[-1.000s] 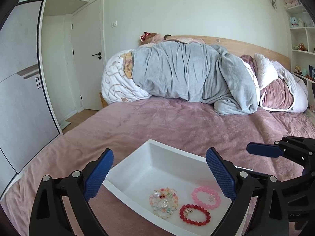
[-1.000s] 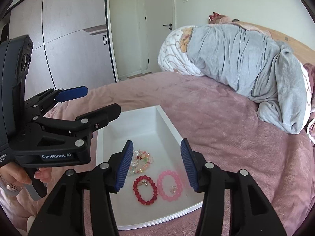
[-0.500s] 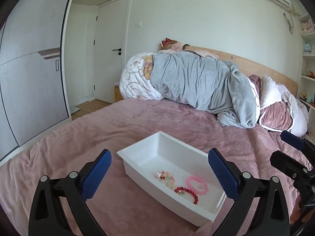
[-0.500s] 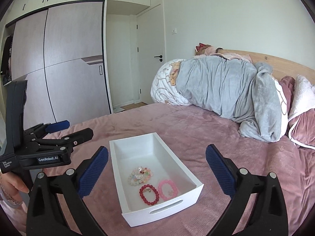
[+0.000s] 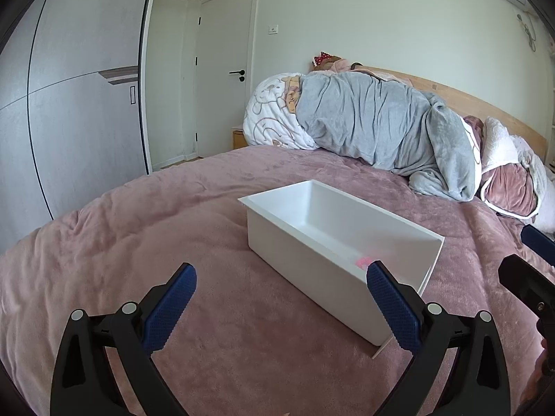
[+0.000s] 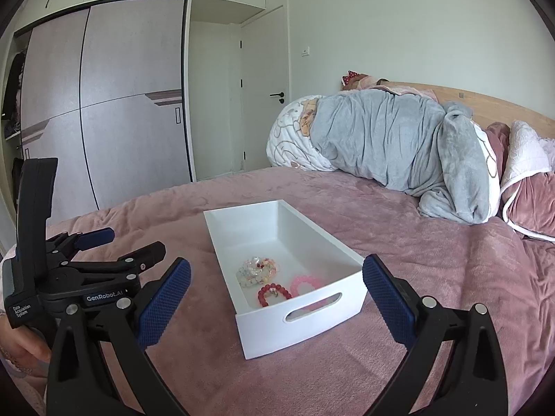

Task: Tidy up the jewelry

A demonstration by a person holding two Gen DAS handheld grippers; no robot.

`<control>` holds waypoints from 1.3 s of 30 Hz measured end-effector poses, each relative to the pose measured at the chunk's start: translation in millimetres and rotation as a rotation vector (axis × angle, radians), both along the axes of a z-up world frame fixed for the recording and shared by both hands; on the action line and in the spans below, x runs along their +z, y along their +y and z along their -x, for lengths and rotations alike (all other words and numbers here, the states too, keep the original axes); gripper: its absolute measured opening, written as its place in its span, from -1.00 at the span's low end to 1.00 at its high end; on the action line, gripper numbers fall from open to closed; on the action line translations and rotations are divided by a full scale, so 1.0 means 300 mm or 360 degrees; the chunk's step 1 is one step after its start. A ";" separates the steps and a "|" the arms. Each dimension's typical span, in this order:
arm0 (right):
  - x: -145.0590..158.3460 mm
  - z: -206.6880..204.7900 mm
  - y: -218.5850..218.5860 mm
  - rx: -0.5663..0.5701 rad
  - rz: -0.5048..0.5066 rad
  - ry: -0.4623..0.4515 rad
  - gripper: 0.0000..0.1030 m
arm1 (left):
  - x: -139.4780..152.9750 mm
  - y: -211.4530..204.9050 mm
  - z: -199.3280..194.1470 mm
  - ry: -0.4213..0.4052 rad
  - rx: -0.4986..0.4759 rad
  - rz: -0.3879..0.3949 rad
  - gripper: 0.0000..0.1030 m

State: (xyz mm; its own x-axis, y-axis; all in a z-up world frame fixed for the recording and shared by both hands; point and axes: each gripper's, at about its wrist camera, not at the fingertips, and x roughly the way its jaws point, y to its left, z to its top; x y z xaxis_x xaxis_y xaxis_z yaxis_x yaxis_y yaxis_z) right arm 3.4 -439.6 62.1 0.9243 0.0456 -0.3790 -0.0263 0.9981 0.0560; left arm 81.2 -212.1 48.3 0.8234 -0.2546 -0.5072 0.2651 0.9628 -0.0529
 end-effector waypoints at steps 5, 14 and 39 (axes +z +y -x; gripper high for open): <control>-0.105 -0.008 -0.008 -0.0003 -0.0065 0.0034 0.90 | -0.062 -0.001 0.042 -0.0016 0.0037 -0.0034 0.93; -0.217 -0.048 0.029 0.0015 0.0043 0.0093 0.90 | -0.161 -0.050 0.062 -0.0041 -0.0003 -0.0153 0.93; -0.188 -0.038 0.003 -0.0042 0.0043 0.0044 0.90 | -0.139 -0.044 0.066 -0.0103 0.0026 -0.0156 0.93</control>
